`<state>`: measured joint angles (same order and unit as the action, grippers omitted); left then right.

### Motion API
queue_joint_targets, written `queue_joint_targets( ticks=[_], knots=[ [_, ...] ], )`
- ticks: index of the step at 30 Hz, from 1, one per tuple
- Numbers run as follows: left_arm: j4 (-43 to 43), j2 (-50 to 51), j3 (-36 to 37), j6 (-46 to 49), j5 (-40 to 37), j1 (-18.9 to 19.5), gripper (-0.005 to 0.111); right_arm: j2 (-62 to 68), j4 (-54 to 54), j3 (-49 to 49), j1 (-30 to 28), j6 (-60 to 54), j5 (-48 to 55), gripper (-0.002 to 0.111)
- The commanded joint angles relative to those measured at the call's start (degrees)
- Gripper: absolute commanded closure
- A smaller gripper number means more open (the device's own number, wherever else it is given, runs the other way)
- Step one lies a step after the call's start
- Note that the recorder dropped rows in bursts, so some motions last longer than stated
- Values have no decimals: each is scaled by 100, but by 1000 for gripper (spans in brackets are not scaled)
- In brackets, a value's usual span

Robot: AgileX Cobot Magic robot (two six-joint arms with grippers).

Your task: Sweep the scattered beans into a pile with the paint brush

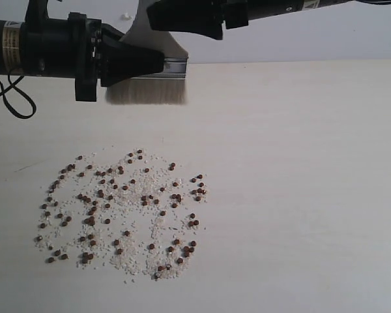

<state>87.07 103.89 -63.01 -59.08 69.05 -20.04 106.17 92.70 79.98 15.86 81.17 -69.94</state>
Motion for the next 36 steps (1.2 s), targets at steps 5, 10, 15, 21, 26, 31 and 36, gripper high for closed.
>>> queue_joint_targets(
  ticks=[5, 10, 15, 21, 26, 31, 36],
  knots=[
    [-328, -20, -21, 22, 92, -3, 107, 55, -875, 40, 116, -119, -2, 43],
    [-392, -20, -21, 56, 92, -3, 107, 55, -968, 40, 219, -161, -2, 43],
    [-436, -20, -21, 56, 92, -3, 107, 55, -1052, 40, 341, -204, -2, 46],
    [-507, -20, -21, 44, 92, -3, 107, 55, -1140, 40, 341, -154, -2, 98],
    [-551, -20, -21, 44, 92, -3, 100, 55, -1195, 40, 341, -154, 21, 108],
    [-560, -20, -21, 10, 92, 10, 36, 43, -1185, 40, 341, -154, 701, 108],
    [-564, -20, -21, -13, 92, 162, 36, -91, -1139, 40, 341, -154, 1786, 108]
  ],
)
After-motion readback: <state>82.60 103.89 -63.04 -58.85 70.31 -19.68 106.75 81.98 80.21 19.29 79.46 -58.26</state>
